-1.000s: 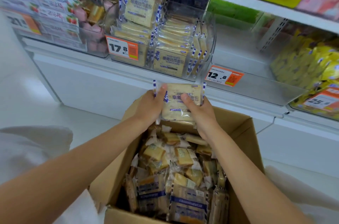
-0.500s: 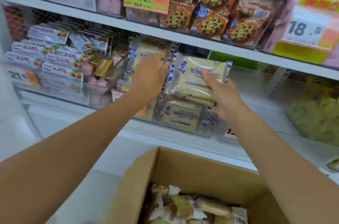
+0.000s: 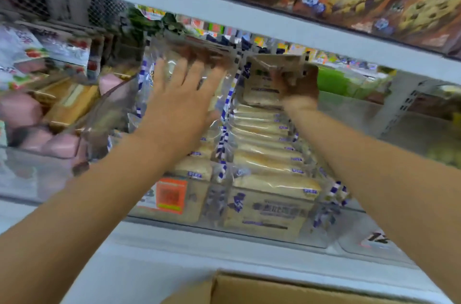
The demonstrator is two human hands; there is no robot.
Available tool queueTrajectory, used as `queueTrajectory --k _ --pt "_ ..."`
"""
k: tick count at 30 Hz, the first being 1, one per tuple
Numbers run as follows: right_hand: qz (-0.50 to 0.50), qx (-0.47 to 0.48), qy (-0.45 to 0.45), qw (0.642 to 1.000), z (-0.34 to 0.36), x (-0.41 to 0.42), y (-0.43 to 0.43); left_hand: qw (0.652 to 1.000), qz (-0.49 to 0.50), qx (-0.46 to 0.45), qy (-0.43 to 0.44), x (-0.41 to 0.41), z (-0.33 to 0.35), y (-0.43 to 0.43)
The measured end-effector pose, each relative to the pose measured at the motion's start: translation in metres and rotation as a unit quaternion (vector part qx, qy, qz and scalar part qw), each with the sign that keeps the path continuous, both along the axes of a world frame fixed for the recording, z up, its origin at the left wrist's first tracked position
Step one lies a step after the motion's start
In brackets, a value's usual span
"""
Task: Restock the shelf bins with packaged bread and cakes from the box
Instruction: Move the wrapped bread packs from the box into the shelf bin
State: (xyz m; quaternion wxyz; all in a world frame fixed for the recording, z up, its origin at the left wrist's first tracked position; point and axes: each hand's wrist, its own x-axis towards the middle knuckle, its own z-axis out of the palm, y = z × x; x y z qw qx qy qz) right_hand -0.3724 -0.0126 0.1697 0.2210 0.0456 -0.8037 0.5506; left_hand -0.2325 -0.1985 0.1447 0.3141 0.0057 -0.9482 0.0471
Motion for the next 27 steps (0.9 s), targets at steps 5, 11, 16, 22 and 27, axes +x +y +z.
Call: queueTrajectory --k 5,11,16,22,27 --pt "-0.012 0.017 -0.107 0.994 0.014 -0.005 -0.006 1.000 -0.015 0.002 0.026 -0.001 -0.004 -0.002" --pt "-0.022 0.085 -0.089 0.992 0.016 -0.007 -0.006 0.999 -0.019 0.017 0.027 -0.001 -0.002 -0.002" --pt "-0.059 0.173 -0.140 0.973 0.021 -0.014 -0.008 0.999 -0.025 0.021 0.031 -0.001 -0.002 -0.002" --pt "-0.061 0.312 -0.096 0.943 0.015 0.003 0.004 0.999 -0.029 0.031 0.022 0.002 0.000 -0.001" --pt "0.083 0.432 0.058 0.896 -0.002 0.009 0.004 0.999 -0.029 0.041 0.015 0.004 0.000 -0.001"
